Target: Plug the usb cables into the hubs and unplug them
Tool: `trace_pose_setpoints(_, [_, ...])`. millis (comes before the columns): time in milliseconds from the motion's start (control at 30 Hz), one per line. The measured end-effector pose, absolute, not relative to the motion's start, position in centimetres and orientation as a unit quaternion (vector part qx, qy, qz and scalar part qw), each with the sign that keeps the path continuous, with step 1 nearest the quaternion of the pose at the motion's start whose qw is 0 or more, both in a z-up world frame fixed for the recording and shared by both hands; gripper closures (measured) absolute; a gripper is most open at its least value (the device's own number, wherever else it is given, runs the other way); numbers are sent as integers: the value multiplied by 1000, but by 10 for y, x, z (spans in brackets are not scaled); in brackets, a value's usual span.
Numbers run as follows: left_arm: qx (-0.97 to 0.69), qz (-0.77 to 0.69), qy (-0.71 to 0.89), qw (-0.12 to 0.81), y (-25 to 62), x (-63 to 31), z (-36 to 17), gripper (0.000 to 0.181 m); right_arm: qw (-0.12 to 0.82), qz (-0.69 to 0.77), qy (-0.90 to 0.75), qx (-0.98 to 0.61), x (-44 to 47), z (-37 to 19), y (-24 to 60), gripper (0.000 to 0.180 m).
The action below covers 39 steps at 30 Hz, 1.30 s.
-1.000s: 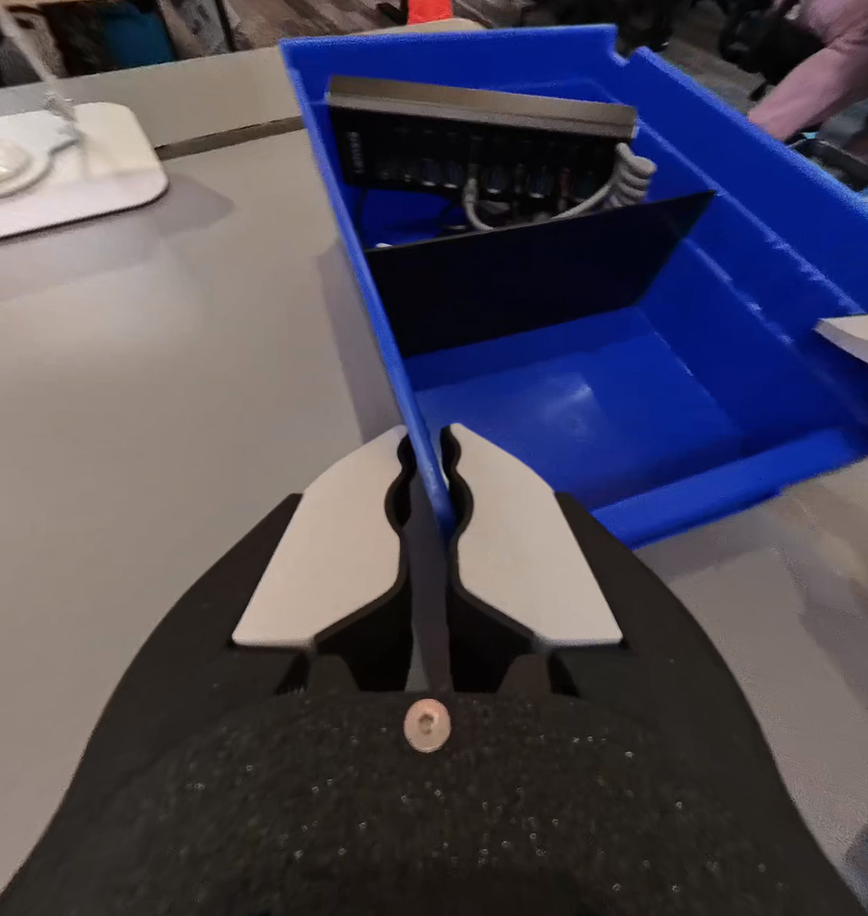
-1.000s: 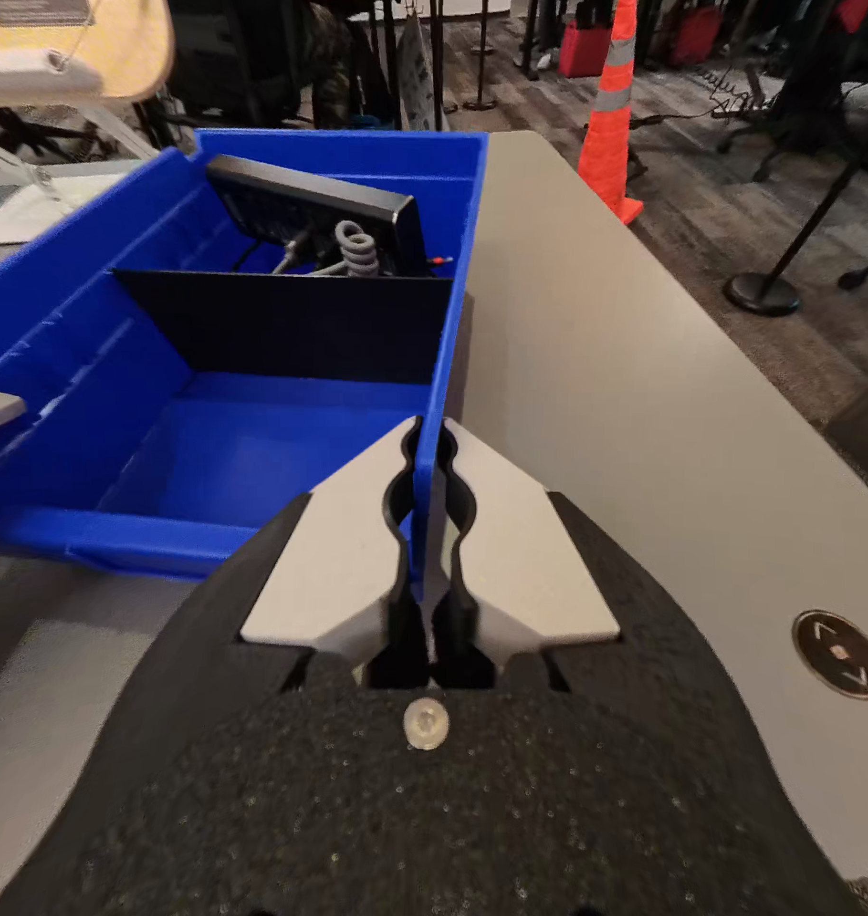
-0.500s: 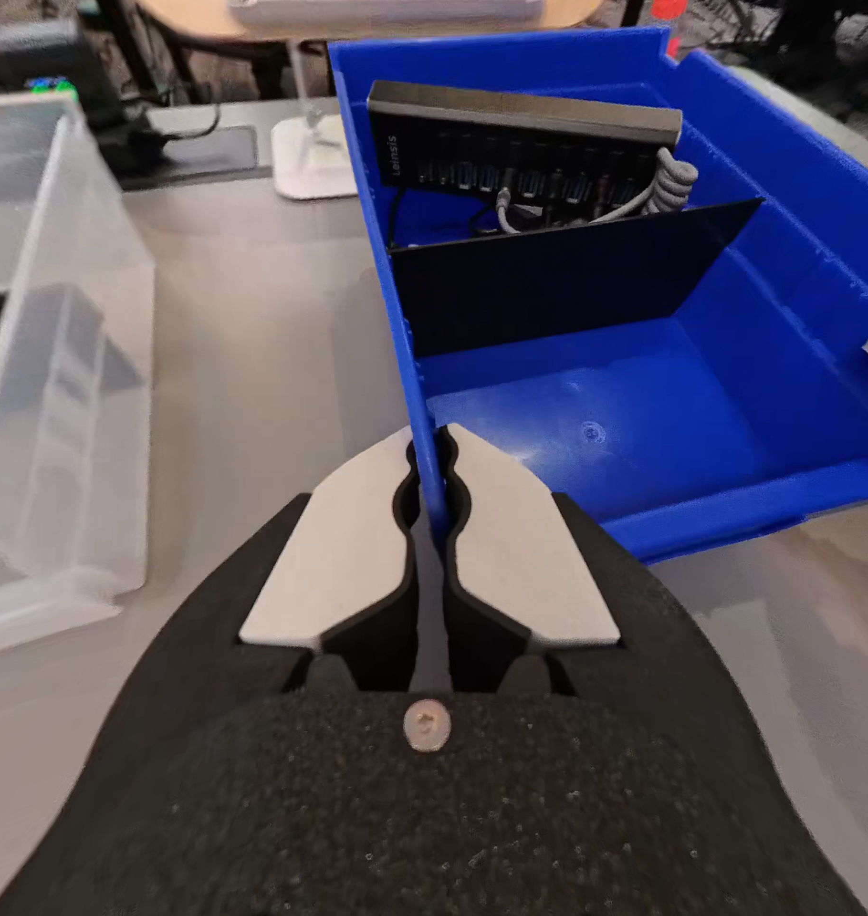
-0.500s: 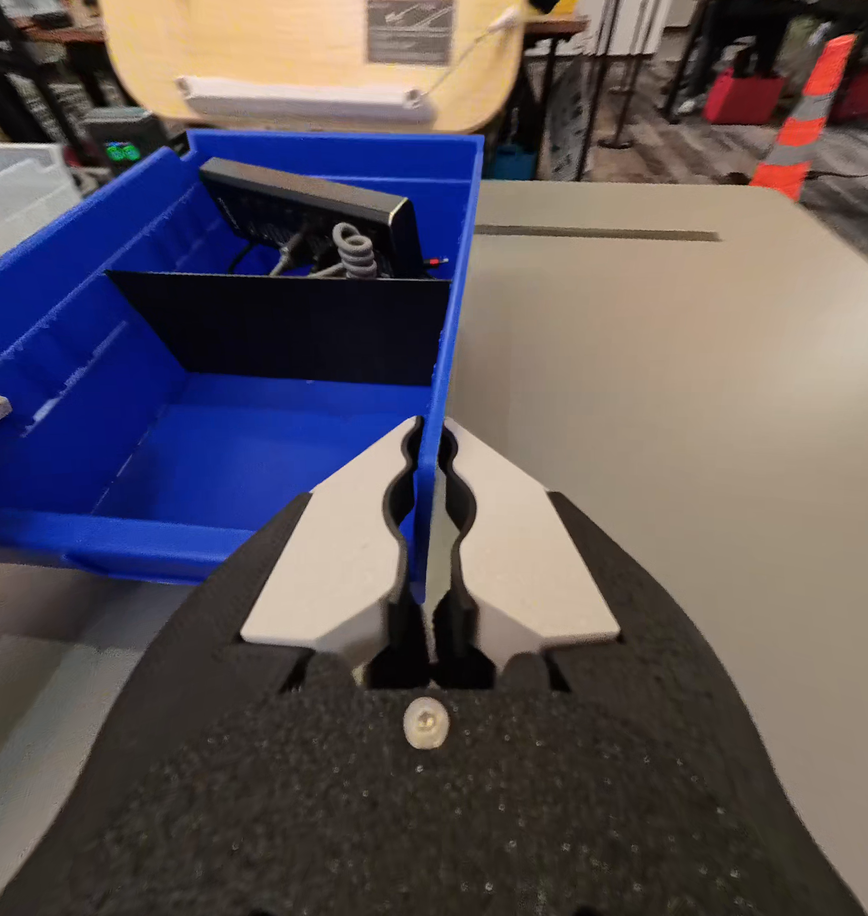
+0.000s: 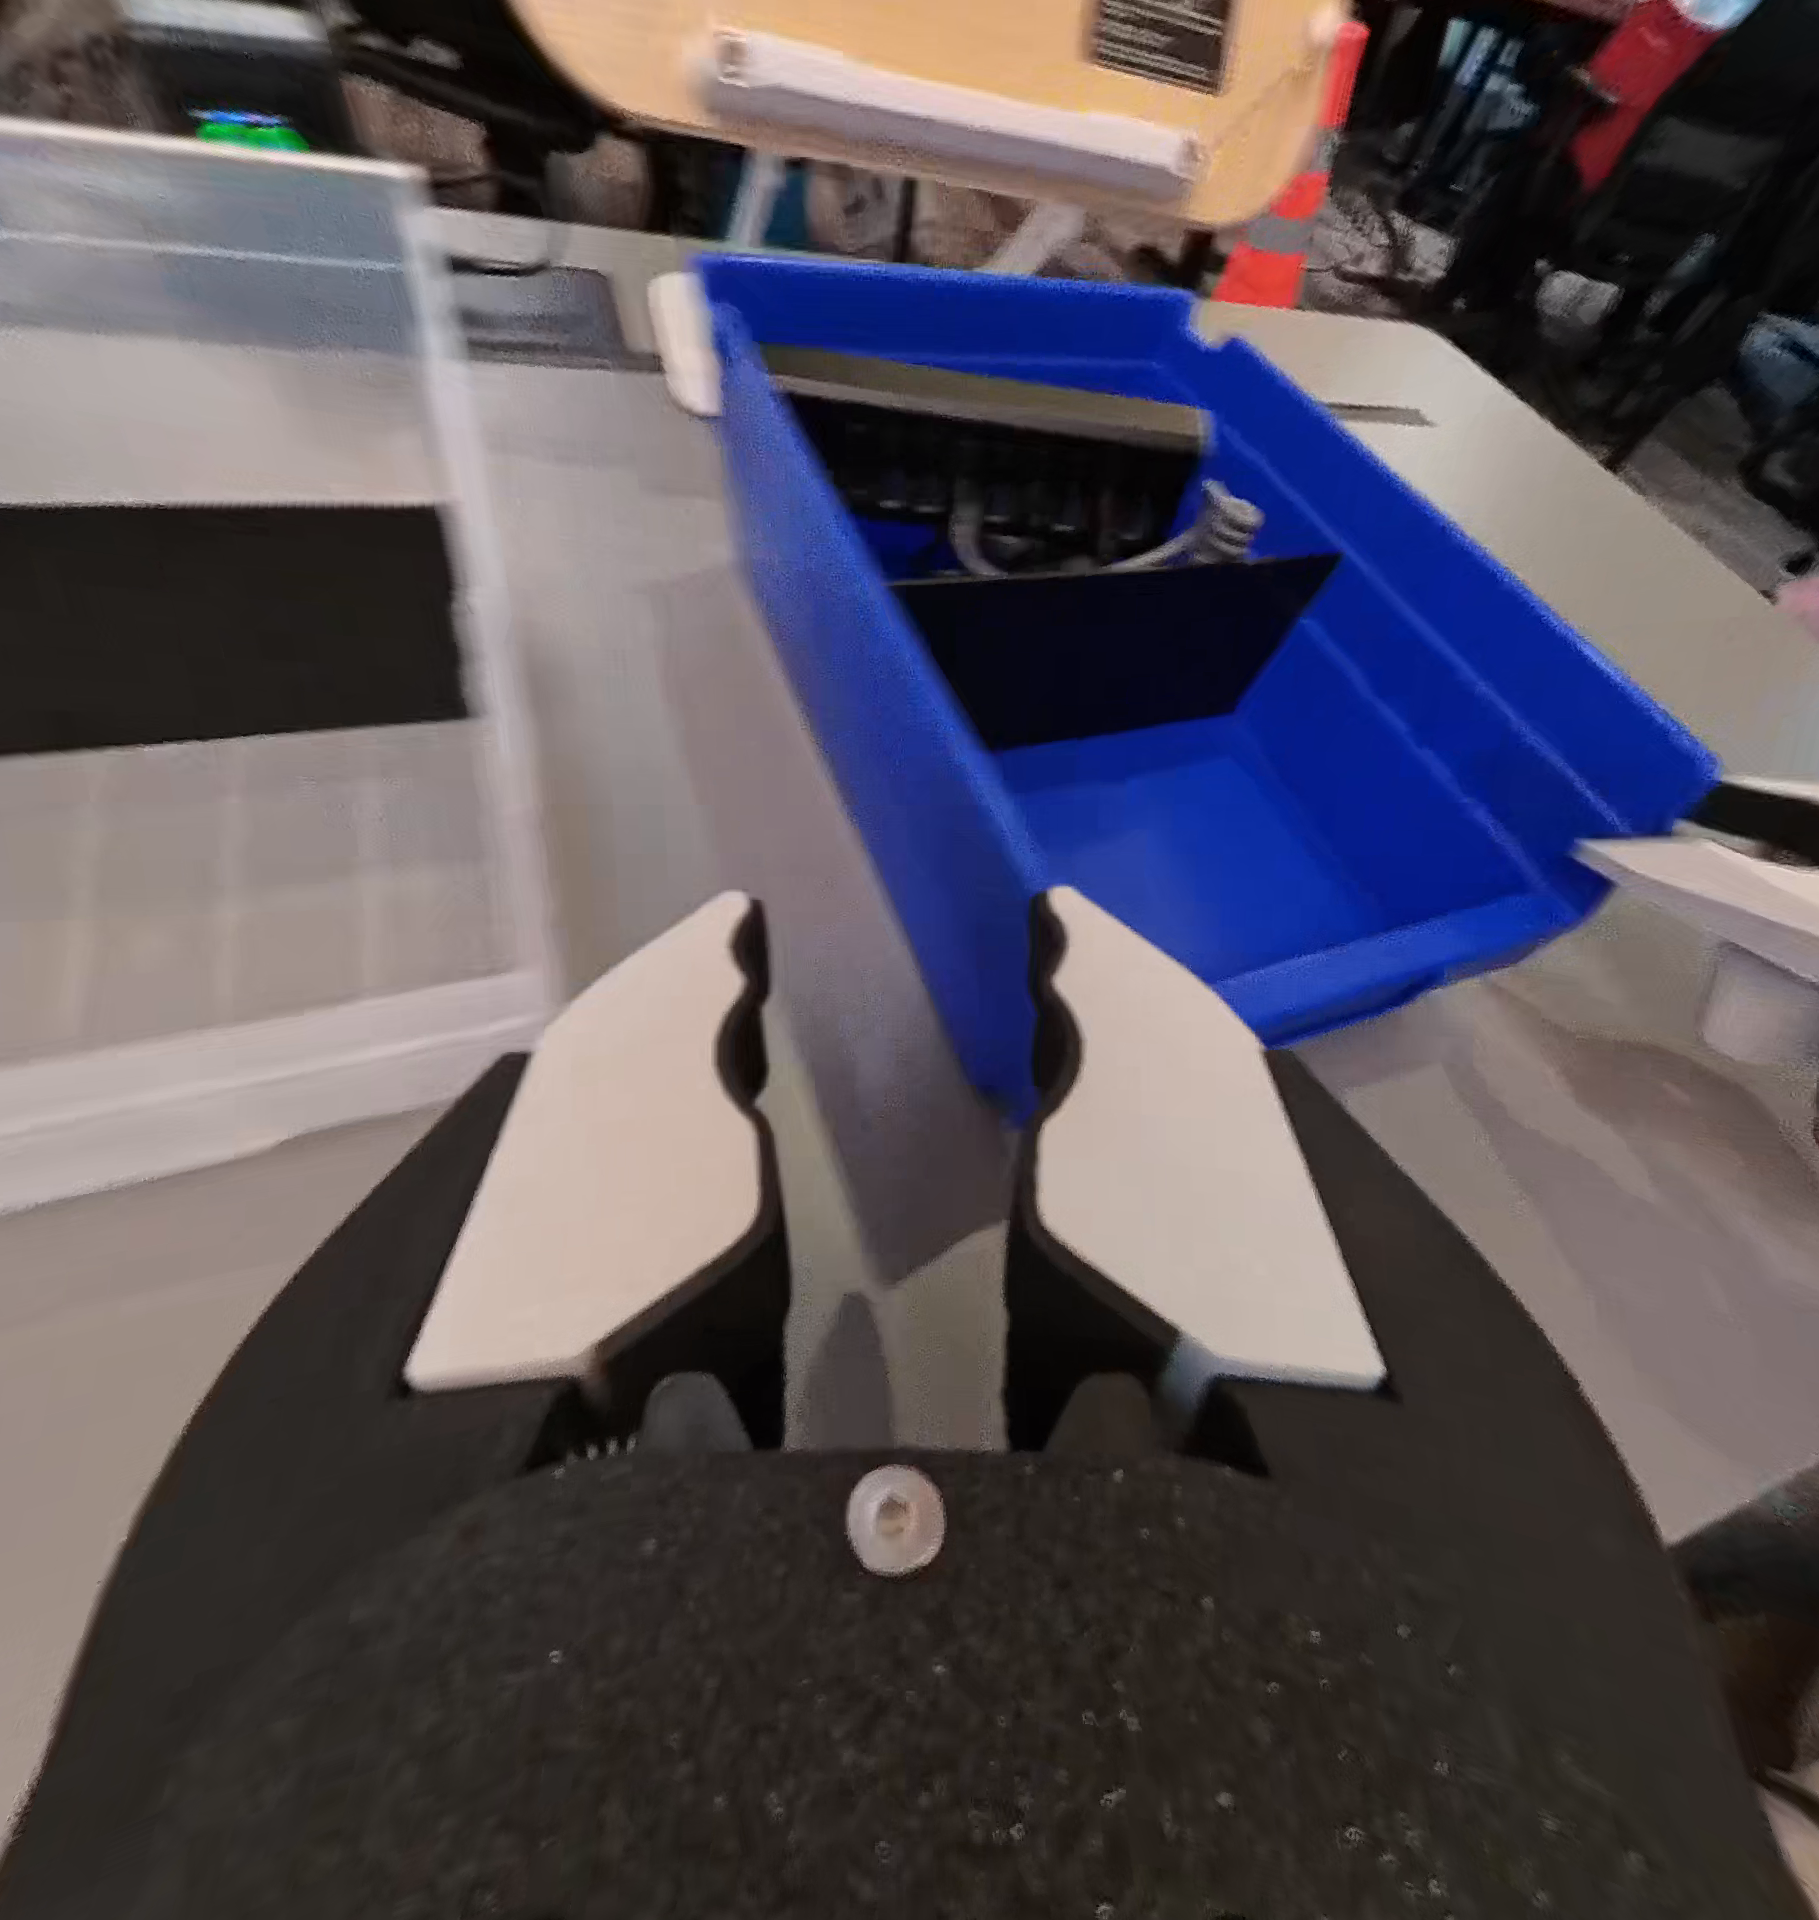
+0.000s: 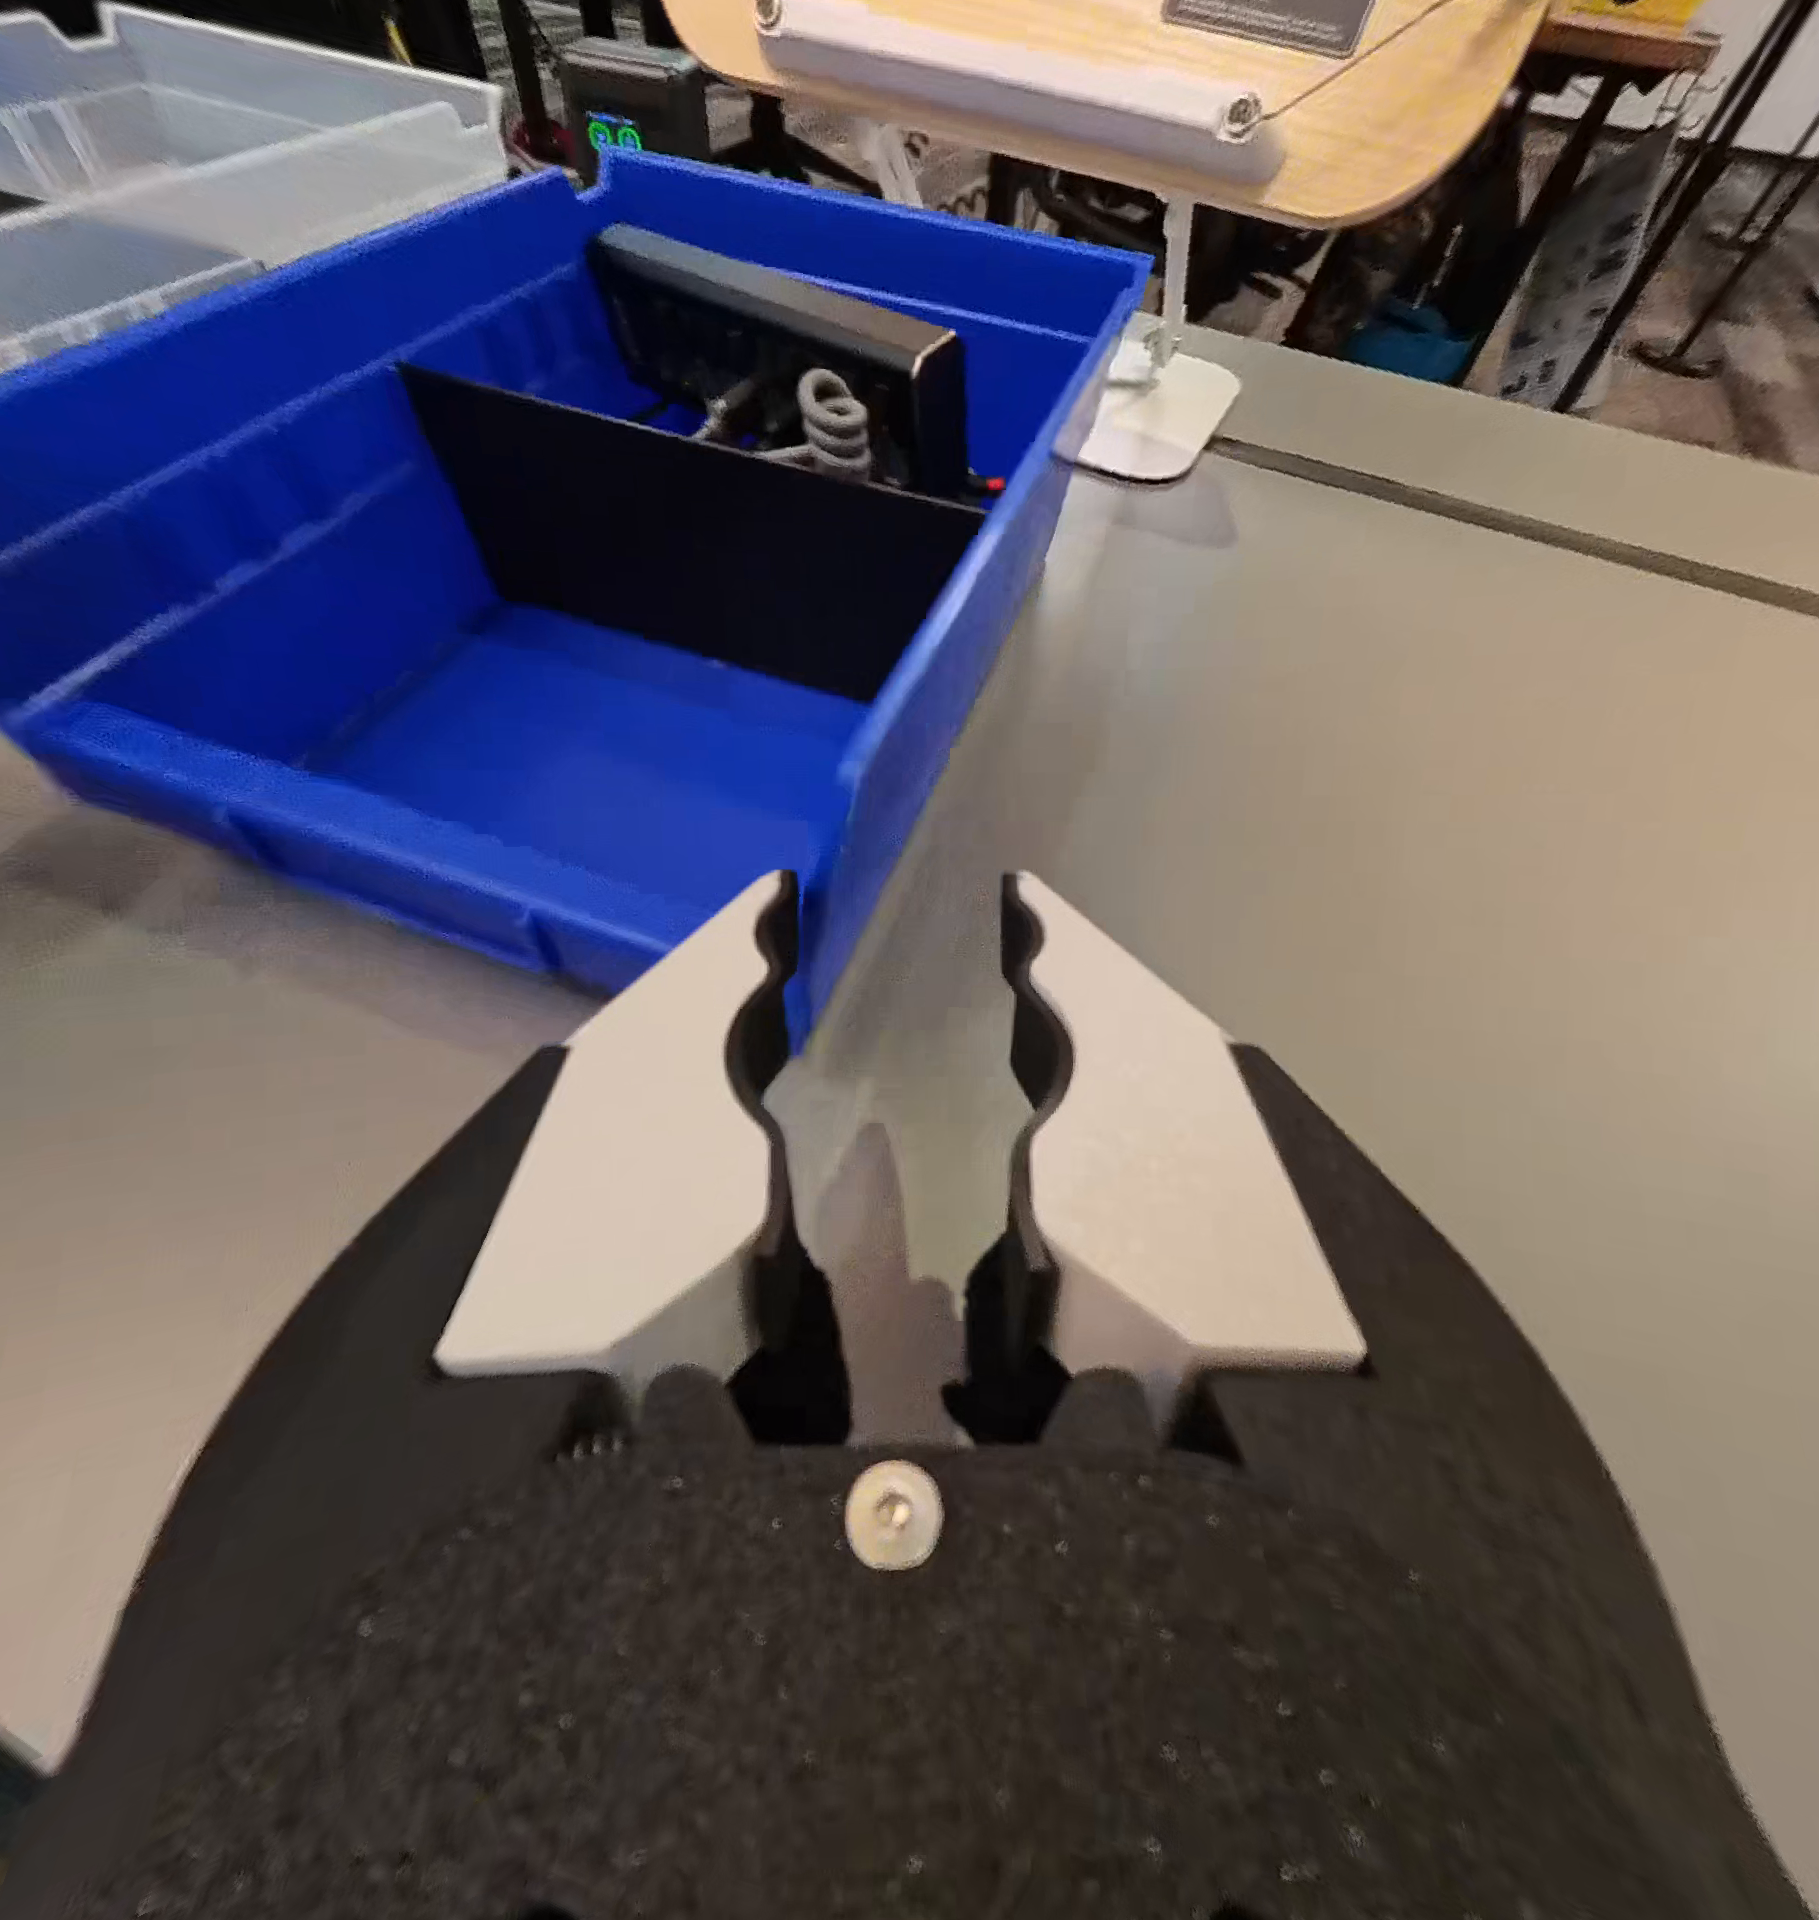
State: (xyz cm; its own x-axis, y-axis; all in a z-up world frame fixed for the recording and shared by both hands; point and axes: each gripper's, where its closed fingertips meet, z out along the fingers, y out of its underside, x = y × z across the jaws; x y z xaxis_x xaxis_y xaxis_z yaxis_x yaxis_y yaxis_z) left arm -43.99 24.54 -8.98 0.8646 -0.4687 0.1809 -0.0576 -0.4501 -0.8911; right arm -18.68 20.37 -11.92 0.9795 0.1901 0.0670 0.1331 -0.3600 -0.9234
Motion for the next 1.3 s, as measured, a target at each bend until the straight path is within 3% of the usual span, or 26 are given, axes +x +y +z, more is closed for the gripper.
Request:
trace_pose_setpoints(33, [-832,-187,138,503,247,-469,-89,141,557,38,-96,-824,-186,-117,196,141])
trace_pose_setpoints(133, [-833,-120,48,539,259,-580,-87,136,573,88,-98,-809,-195,-107,174,140])
trace_pose_setpoints(300, [-841,-80,19,534,295,-689,-93,118,579,159,-148,-786,-245,-99,145,141])
trace_pose_setpoints(467, [-858,-78,91,500,350,-687,-108,119,553,217,-230,-771,-319,-100,126,143])
trace_pose_setpoints(600, [-874,-106,108,461,366,-677,-129,177,484,268,-263,-791,-370,-122,116,142])
trace_pose_setpoints(700, [-868,-93,107,475,349,-673,-130,177,476,245,-289,-794,-395,-130,125,142])
trace_pose_setpoints(900, [-869,-64,101,479,270,-662,-131,176,508,207,-271,-791,-452,-122,164,124])
trace_pose_setpoints(1000, [-874,-67,81,475,229,-659,-131,176,536,114,-248,-799,-462,-125,190,123])
trace_pose_setpoints(1100, [-875,-68,85,472,197,-652,-131,177,531,65,-221,-816,-465,-134,204,129])
trace_pose_setpoints(1300, [-854,-11,84,513,161,-647,-114,175,524,75,-189,-827,-462,-120,193,167])
